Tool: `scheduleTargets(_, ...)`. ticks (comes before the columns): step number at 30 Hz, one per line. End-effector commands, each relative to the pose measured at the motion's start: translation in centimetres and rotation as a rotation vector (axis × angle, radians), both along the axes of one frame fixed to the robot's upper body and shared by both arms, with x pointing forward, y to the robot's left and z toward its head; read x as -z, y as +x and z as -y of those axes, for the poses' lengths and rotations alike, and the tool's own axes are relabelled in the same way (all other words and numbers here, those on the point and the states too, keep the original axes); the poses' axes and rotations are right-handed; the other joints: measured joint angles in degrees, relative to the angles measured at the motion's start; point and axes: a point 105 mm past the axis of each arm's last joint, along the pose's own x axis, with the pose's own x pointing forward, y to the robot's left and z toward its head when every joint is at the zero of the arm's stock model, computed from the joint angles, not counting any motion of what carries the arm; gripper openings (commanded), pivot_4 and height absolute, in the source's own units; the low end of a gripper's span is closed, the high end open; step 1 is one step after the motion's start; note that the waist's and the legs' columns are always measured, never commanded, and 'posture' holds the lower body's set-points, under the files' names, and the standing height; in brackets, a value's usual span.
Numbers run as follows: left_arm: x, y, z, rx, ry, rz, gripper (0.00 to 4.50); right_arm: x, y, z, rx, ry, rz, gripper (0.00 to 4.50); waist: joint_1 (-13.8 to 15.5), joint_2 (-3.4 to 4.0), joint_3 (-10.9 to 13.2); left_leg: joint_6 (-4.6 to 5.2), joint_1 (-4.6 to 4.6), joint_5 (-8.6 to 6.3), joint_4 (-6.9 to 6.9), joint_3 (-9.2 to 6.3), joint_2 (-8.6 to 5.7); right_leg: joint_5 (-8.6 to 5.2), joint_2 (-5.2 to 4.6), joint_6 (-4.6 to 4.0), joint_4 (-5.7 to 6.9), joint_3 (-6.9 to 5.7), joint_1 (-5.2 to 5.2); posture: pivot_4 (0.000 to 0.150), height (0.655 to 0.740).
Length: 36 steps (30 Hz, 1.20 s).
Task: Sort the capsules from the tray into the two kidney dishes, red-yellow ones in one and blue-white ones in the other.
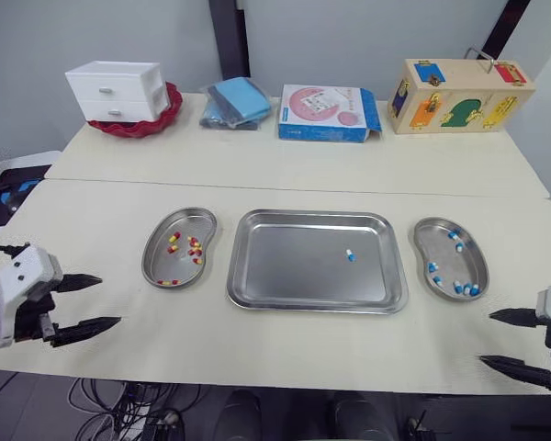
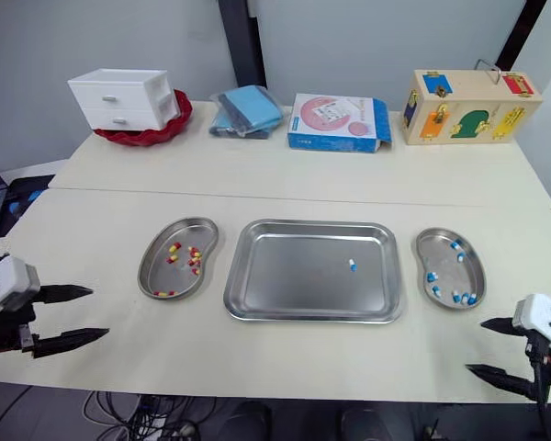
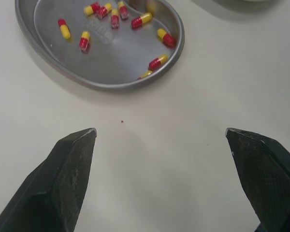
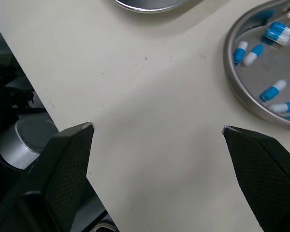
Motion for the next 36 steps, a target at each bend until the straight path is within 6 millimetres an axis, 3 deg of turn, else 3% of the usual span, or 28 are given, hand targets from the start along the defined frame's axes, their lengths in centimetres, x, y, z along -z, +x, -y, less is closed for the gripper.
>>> scheduleTargets(1, -0.9, -0.2, 0.5, 0.023, 0.01, 0.037, 4.45, -0.6, 0.3, 0.1, -0.022, -0.011, 0.014, 4.5, -0.06, 0.0, 0.0, 0.0, 0.0, 0.0, 0.0, 0.01, 0.0, 0.0, 0.0, 0.0, 0.0, 0.02, 0.0, 0.15, 0.74)
scheduleTargets(8, -0.3, -0.8, 3.3, 0.082, -0.085, 0.039, 4.45, -0.9, 0.0, 0.0, -0.041, -0.015, -0.004, 4.5, -0.07, 0.01, 0.01, 0.0, -0.02, 0.0, -0.02, 0.02, 0.01, 0.0, 0.0, 0.0, -0.03, 0.01, 0.0, 0.15, 0.74)
scheduleTargets(10, -0.2, -0.7, 4.8, 0.119, -0.135, 0.077, 4.45, -1.2, 0.0, -0.8, -0.046, 0.021, 0.001, 4.5, -0.06, 0.02, 0.01, 0.0, -0.01, 0.0, -0.02, 0.02, 0.0, 0.0, -0.01, 0.0, -0.03, 0.02, 0.01, 0.15, 0.74)
scheduleTargets(13, -0.2, -0.9, 8.0, 0.207, -0.25, 0.159, 4.45, -1.9, 0.5, -3.1, -0.048, 0.113, 0.037, 4.5, -0.05, 0.02, 0.0, 0.0, -0.01, 0.0, -0.01, 0.01, 0.01, 0.01, -0.01, 0.0, -0.03, 0.02, 0.02, 0.15, 0.74)
scheduleTargets(16, 0.8, -2.0, 11.2, 0.325, -0.368, 0.211, 4.45, -2.7, 1.3, -7.0, -0.067, 0.238, 0.081, 4.5, -0.23, 0.01, -0.01, -0.01, -0.02, 0.0, 0.02, 0.01, 0.02, 0.01, 0.0, 0.01, -0.02, 0.02, 0.04, 0.15, 0.74)
scheduleTargets(19, 2.1, -3.1, 13.1, 0.405, -0.431, 0.235, 4.45, -2.9, 2.3, -9.7, -0.056, 0.29, 0.125, 4.5, -0.24, -0.01, -0.03, -0.01, -0.01, 0.0, 0.02, -0.01, 0.03, 0.02, 0.01, 0.01, 0.0, 0.03, 0.04, 0.15, 0.74)
scheduleTargets(22, 2.9, -3.8, 14.9, 0.448, -0.517, 0.301, 4.45, -2.3, 4.5, -11.4, 0.024, 0.273, 0.187, 4.5, -0.1, -0.04, -0.05, -0.01, -0.02, 0.0, 0.04, 0.0, 0.01, 0.02, 0.0, 0.01, -0.02, 0.05, 0.03, 0.15, 0.74)
scheduleTargets(27, 3.0, -3.7, 16.3, 0.429, -0.6, 0.464, 4.45, -1.5, 8.0, -12.9, 0.161, 0.248, 0.246, 4.5, 0.12, -0.06, -0.06, -0.01, -0.06, 0.0, 0.08, -0.05, -0.02, 0.03, -0.01, 0.03, 0.0, 0.01, 0.01, 0.15, 0.74)
scheduleTargets(30, 2.7, -3.0, 16.2, 0.334, -0.644, 0.565, 4.45, -1.3, 10.6, -14.5, 0.23, 0.251, 0.278, 4.5, -0.1, -0.07, -0.09, -0.01, -0.07, 0.0, 0.05, -0.07, -0.01, 0.03, -0.01, 0.03, -0.02, 0.0, -0.03, 0.15, 0.74)
scheduleTargets(36, 4.0, -4.6, 16.4, 0.284, -0.653, 0.529, 4.45, -0.3, 13.0, -16.5, 0.301, 0.226, 0.309, 4.5, -0.37, -0.04, -0.12, 0.0, -0.34, 0.0, 0.01, -0.06, 0.01, 0.02, 0.01, 0.0, 0.06, 0.01, -0.39, 0.15, 0.74)
